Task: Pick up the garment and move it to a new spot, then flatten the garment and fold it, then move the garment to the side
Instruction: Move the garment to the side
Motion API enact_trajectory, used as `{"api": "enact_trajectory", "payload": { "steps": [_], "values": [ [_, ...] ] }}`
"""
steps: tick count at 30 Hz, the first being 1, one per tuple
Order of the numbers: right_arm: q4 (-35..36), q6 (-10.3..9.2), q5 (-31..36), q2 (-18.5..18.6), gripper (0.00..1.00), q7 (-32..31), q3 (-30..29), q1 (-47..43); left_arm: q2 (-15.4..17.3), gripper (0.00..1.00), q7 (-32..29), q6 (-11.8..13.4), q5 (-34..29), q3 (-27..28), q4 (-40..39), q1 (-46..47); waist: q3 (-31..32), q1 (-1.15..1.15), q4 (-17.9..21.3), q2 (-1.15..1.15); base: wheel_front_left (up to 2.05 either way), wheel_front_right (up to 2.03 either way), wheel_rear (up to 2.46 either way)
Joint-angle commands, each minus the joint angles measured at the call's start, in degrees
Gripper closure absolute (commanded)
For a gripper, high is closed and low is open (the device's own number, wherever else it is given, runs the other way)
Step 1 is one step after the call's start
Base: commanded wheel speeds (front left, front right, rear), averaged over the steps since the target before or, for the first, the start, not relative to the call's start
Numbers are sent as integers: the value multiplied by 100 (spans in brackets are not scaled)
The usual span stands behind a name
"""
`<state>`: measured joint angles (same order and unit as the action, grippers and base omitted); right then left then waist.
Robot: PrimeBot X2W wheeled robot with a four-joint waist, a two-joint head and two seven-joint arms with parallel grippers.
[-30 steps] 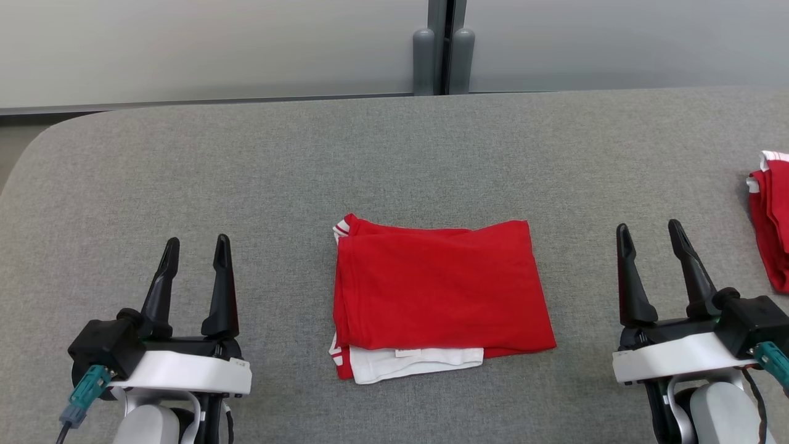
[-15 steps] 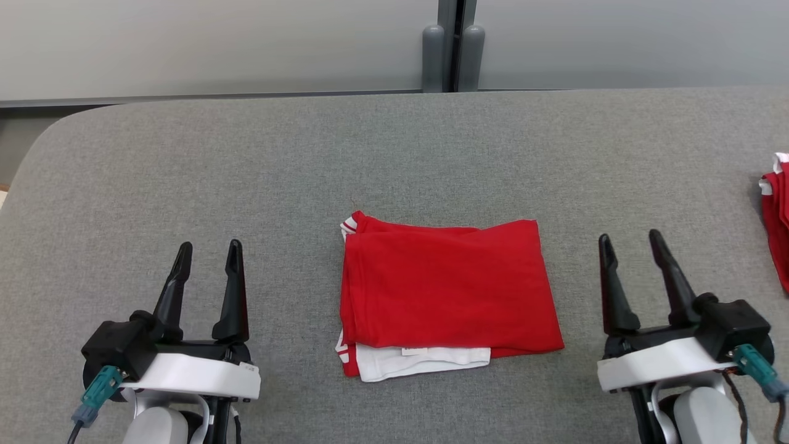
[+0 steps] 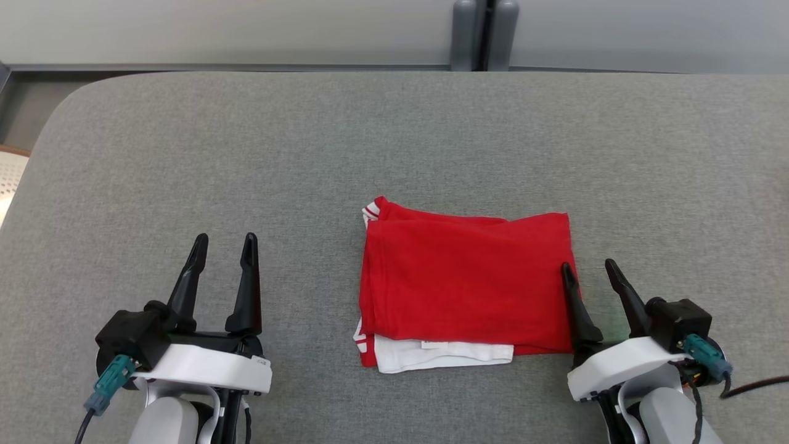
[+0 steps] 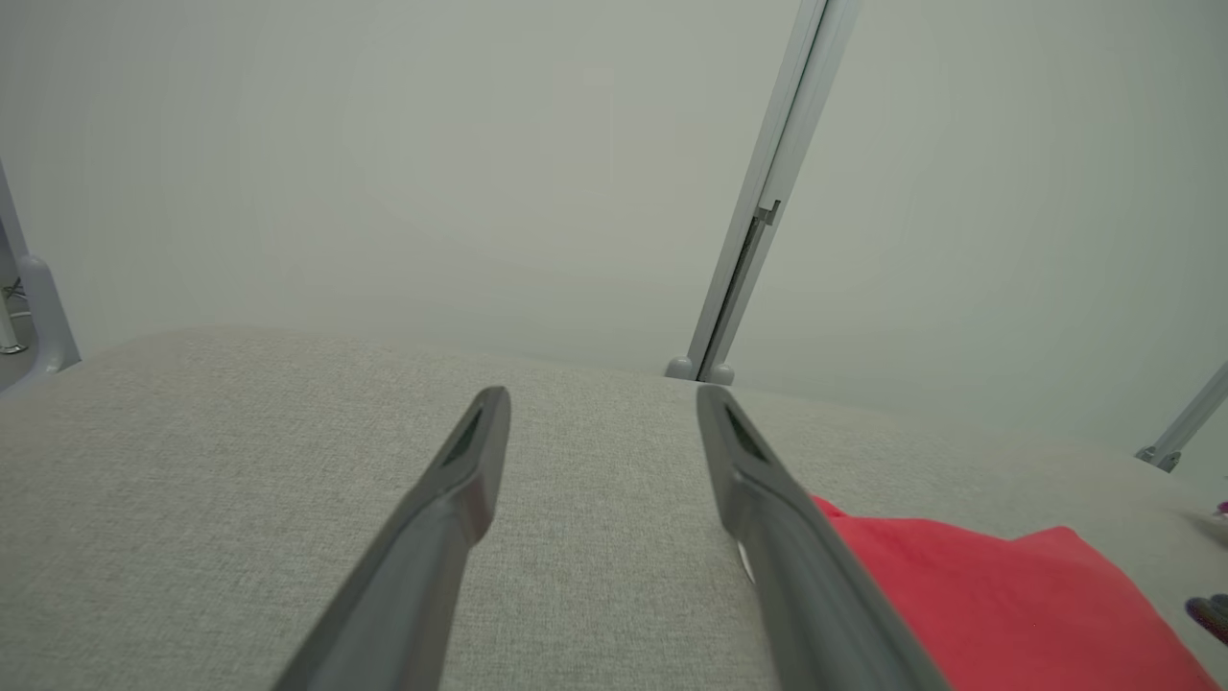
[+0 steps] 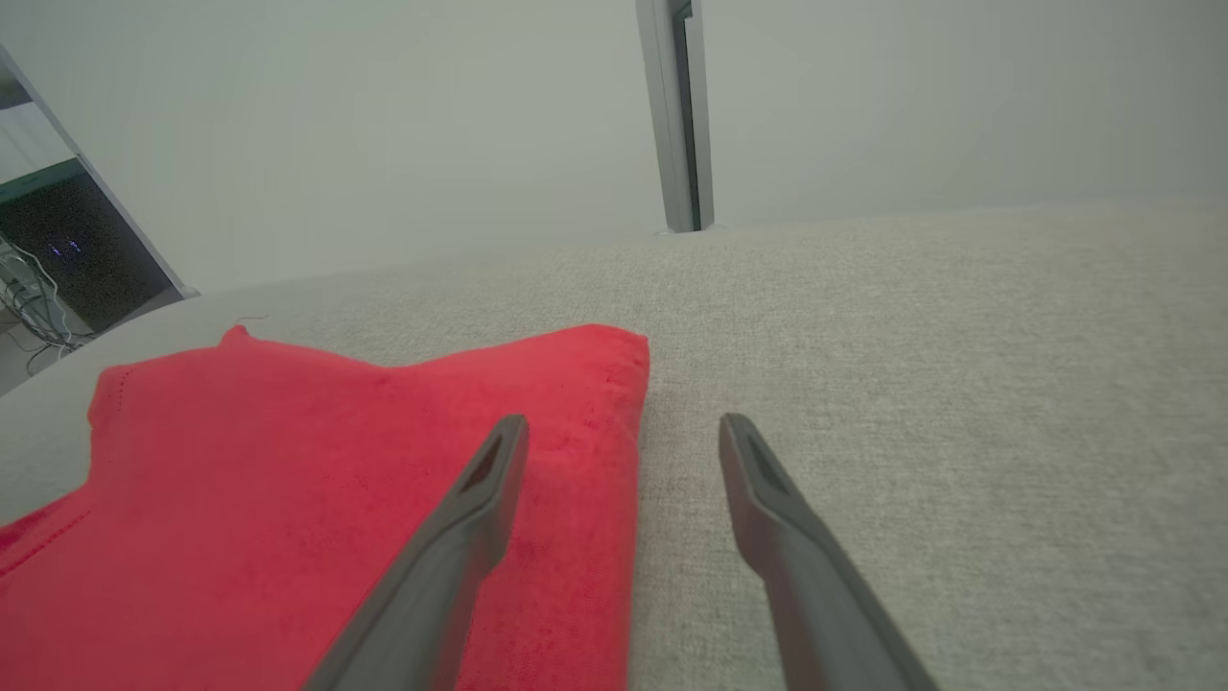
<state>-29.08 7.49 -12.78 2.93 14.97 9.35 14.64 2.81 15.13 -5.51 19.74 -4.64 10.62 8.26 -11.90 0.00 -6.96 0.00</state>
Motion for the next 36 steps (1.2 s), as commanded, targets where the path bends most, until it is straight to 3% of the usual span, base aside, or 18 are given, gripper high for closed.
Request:
{"api": "enact_trajectory", "payload": {
  "steps": [1,8,9,10,15,22,28,36],
  "values": [
    [-40,0,-46,11,0,29,-18,62,23,0,-2,-25,20,1,6,83,-54,0,-56,0,0,0,0],
    [-829,1,-862,3,0,12,268,321,22,0,-2,-34,58,-52,44,124,-184,0,-220,0,0,0,0],
    [-944,3,-912,-14,37,7,364,348,21,0,-2,-30,49,-45,49,133,-192,0,-223,0,0,0,0],
    [-1042,9,-926,-23,100,2,418,389,20,0,-2,-25,41,-37,52,143,-195,0,-219,0,0,0,0],
    [-1064,7,-611,35,100,9,487,589,17,0,-2,-7,-7,20,54,105,-145,0,-88,0,0,0,0],
    [-355,-1,390,517,100,17,458,785,21,0,-2,-44,-64,-25,-43,134,-102,0,355,0,0,0,0],
    [219,-1,876,1352,100,17,521,1112,19,0,-3,-92,-183,-117,-253,263,-251,0,920,0,0,0,0],
    [163,-4,807,2742,100,-56,533,1892,23,0,-2,-153,-452,-200,-521,744,-856,0,1555,0,0,0,0]
  ]
}}
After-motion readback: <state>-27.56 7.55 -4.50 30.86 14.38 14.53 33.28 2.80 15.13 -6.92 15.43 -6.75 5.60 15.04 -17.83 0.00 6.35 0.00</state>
